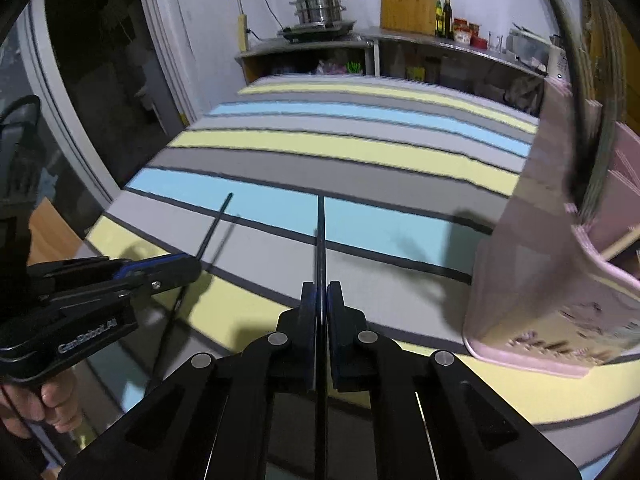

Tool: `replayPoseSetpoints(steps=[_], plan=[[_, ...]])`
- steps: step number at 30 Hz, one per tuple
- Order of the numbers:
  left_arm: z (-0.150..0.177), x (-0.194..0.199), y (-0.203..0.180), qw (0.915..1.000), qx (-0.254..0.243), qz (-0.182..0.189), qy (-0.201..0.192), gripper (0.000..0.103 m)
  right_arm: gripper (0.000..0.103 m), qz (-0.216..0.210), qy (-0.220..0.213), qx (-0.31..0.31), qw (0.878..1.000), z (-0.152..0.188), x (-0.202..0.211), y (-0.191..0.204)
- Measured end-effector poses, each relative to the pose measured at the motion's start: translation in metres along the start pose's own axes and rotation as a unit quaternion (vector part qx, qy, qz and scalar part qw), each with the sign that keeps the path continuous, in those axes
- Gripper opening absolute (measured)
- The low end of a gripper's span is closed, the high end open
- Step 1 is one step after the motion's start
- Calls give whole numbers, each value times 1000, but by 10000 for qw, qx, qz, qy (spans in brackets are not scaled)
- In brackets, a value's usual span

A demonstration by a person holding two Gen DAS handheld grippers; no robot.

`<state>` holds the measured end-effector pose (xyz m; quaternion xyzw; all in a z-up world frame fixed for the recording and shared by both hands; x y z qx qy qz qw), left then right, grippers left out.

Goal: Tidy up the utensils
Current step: 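Carry the black chopsticks into the pink basket and open both tools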

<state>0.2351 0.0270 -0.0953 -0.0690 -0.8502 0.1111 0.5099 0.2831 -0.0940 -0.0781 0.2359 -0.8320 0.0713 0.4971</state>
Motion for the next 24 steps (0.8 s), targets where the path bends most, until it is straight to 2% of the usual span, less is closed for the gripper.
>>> replayPoseSetpoints(steps=[14,24], plan=[[-13,81,-48,9960,-402,521,-604,5,5,16,-749,-312,9967,6,92,-16],[-26,107,-80,9916,-670,745,-814,5,5,160,-1225,-634,9903,7,142,-39]])
Point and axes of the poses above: each gripper's, at about its wrist camera, not at the fingertips, and x roughly against the way its jaws point, y to its left, z to its underside, the point moved 10 cm from there along -x, roughly the way its jaws point, and after that the axes turned 8 degrees about y, right-handed, at the moved point
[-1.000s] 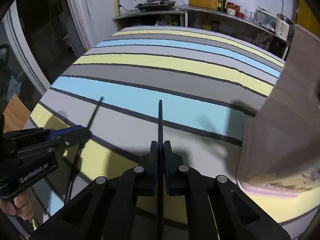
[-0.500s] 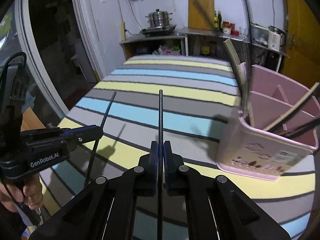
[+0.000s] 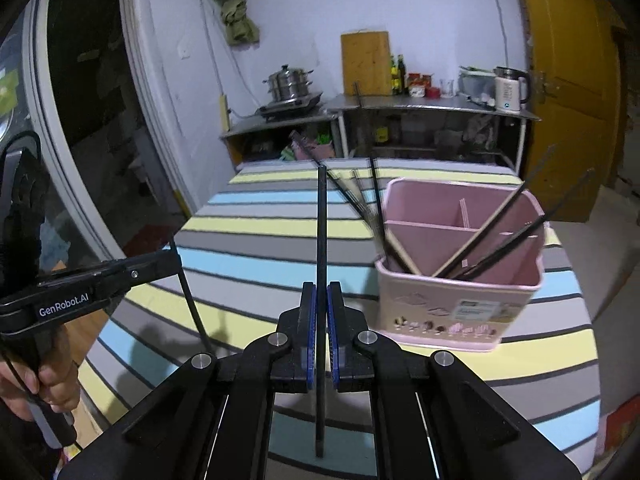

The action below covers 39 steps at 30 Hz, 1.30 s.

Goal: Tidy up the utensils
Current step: 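Carry the black chopsticks into the pink basket and open both tools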

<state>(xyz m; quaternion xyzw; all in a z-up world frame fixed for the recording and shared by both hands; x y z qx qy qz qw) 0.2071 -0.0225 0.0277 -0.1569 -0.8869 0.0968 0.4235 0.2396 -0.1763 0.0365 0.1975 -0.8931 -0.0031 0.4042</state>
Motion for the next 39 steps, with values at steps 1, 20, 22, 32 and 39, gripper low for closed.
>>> replayPoseSetpoints(steps=[1,20,22,32,39], plan=[[-2,1,-3,10000,-21,19,-14,5,5,12,-35,-20,10000,-1,4,-2],[-6,-4,-45,9987,-331,354,141,5,5,194,-268,-349,9988,0,33,-30],[-10,-6,-51,9984,-368,393,155,5,5,222,-317,-413,9984,-2,37,-35],[-41,-4,-89,9963,-559,657,53,5,5,354,-657,-598,9954,-24,64,-58],[-79,12,-112,9940,-650,838,-270,5,5,422,-1132,-709,9901,-57,93,-67]])
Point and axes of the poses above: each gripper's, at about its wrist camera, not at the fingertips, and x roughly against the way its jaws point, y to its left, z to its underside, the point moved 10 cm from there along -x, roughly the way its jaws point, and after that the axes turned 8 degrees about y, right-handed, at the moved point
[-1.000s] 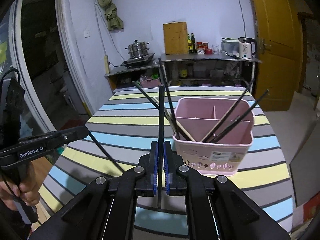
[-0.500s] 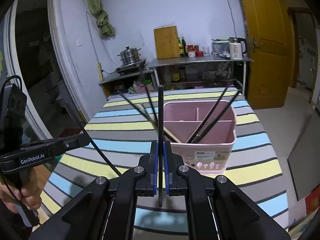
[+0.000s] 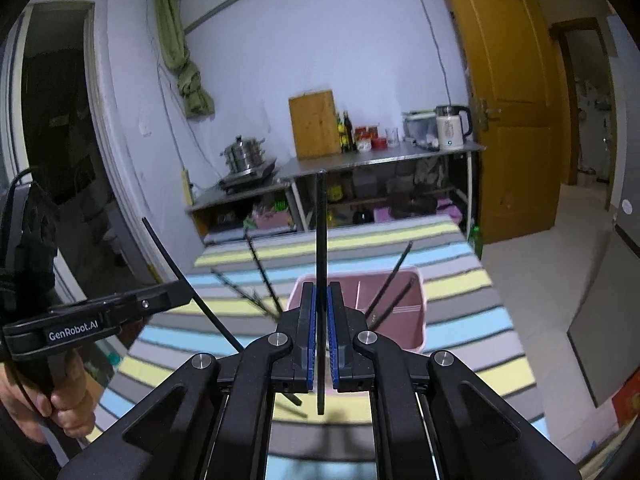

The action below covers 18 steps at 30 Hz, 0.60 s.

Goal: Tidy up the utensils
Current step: 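Carry the black chopsticks into the pink basket and open both tools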

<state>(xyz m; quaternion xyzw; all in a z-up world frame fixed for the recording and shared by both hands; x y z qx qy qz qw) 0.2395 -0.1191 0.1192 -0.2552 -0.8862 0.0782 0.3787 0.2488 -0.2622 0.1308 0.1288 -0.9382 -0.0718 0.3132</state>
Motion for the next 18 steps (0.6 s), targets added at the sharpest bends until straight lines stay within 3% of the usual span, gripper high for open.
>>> replayPoseSetpoints(steps=[10,18], plan=[[-44,3,-8,9994,-49,37,-355,5,5,50,-497,-176,9986,-48,8,-8],[-36,-23,0,9997,0,1,-261,5,5,63,-458,-359,9983,-41,-20,-23]])
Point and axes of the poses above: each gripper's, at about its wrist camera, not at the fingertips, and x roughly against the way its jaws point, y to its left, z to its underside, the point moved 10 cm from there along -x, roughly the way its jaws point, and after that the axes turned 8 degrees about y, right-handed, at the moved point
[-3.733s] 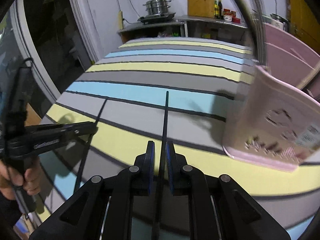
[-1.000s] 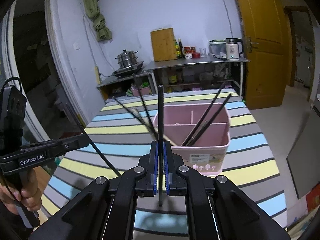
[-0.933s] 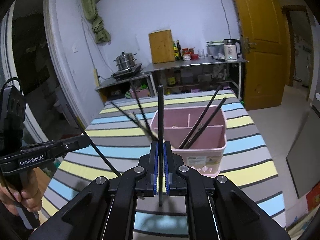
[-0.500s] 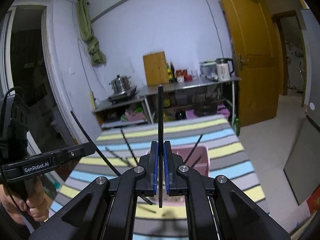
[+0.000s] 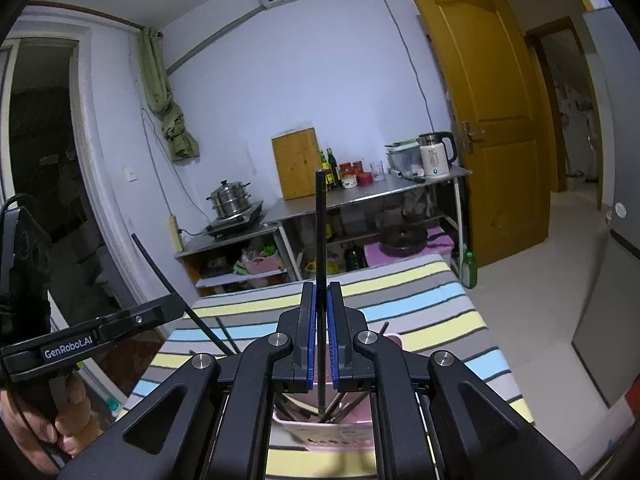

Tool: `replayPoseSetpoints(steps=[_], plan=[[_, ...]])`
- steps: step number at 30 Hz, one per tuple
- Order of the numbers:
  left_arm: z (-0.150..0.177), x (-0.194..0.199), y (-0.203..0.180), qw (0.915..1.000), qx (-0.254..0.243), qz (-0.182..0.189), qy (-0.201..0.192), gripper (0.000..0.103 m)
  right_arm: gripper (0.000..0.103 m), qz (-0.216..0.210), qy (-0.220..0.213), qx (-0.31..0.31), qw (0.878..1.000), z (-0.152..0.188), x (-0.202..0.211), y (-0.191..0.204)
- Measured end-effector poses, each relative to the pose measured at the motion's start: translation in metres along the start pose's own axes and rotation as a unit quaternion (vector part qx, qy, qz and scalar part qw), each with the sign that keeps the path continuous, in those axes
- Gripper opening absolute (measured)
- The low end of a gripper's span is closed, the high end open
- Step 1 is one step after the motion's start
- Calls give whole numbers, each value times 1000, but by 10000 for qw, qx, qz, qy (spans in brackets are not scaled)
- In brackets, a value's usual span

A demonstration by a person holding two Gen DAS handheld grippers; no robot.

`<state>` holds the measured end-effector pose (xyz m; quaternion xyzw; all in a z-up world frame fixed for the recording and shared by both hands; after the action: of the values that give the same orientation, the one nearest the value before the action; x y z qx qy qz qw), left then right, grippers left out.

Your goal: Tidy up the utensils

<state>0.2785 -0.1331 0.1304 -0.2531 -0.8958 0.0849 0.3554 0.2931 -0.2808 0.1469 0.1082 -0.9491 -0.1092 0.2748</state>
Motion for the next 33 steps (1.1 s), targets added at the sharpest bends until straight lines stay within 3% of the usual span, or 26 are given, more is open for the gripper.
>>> replayPoseSetpoints(steps=[18,23,27,33], plan=[[47,-43,18,9986,127,-29,509,5,6,42,911,317,9953,63,-52,-5],[48,-37,18,9990,128,12,433,6,10,34,814,328,9961,63,-45,-4],[45,-25,18,9996,101,46,268,16,10,66,668,424,9968,56,-32,-1],[45,-6,18,9999,79,73,40,16,11,103,434,434,9981,50,-8,2]])
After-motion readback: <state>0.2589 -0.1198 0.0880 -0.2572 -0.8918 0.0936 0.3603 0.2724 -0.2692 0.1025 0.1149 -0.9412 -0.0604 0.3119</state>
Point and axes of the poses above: each gripper's, at about its wrist camera, not at the fingertips, and x roughly against the way its jaws point, y to its left, z to its underside, the point moved 10 cm from there along -x, roughly the way its jaws point, and after that the axes turned 8 degrees about y, right-handed, at the moved point
